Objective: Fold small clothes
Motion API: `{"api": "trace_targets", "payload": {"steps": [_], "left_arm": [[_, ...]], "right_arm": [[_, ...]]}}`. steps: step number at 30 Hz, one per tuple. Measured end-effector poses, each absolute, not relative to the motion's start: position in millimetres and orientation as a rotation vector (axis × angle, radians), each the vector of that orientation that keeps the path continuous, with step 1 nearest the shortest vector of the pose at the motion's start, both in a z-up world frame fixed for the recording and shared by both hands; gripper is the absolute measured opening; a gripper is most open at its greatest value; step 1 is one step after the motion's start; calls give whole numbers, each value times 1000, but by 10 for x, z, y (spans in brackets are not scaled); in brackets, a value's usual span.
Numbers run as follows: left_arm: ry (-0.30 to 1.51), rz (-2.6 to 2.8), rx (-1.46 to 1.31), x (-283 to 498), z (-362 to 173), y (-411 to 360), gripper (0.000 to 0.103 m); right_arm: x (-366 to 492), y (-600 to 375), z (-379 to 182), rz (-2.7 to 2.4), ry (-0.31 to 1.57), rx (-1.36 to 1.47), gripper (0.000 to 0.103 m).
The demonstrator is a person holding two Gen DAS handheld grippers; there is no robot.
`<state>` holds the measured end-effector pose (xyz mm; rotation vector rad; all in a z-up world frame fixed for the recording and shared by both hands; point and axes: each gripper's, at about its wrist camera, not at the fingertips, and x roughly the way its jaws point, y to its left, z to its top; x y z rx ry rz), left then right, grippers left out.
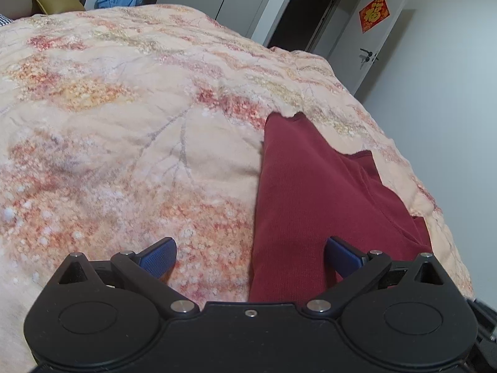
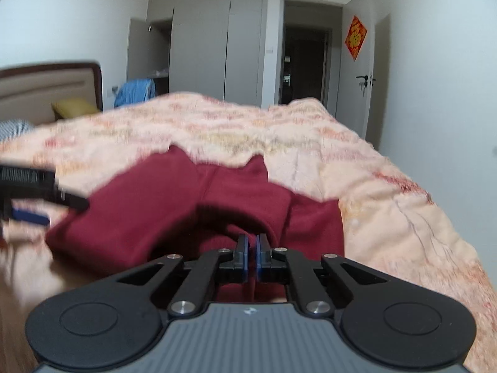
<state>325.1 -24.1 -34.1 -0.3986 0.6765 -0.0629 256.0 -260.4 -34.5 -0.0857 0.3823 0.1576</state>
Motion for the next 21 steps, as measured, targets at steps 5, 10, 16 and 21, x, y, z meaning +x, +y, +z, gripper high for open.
{"api": "trace_targets", "payload": {"steps": [5, 10, 16, 21], "left_arm": [[693, -69, -390, 3250, -390, -259, 102], [700, -66, -379, 3251, -424, -285, 102], [703, -65, -371, 3253, -426, -304, 102], [705, -66, -376, 3253, -422, -299, 102]], "right_arm": [[2460, -2740, -337, 177, 377, 7, 15], [2390, -2887, -199, 155, 314, 46, 59], [2783, -3068, -111, 132, 359, 201, 77], [3300, -3157, -177, 80, 470, 339, 81]]}}
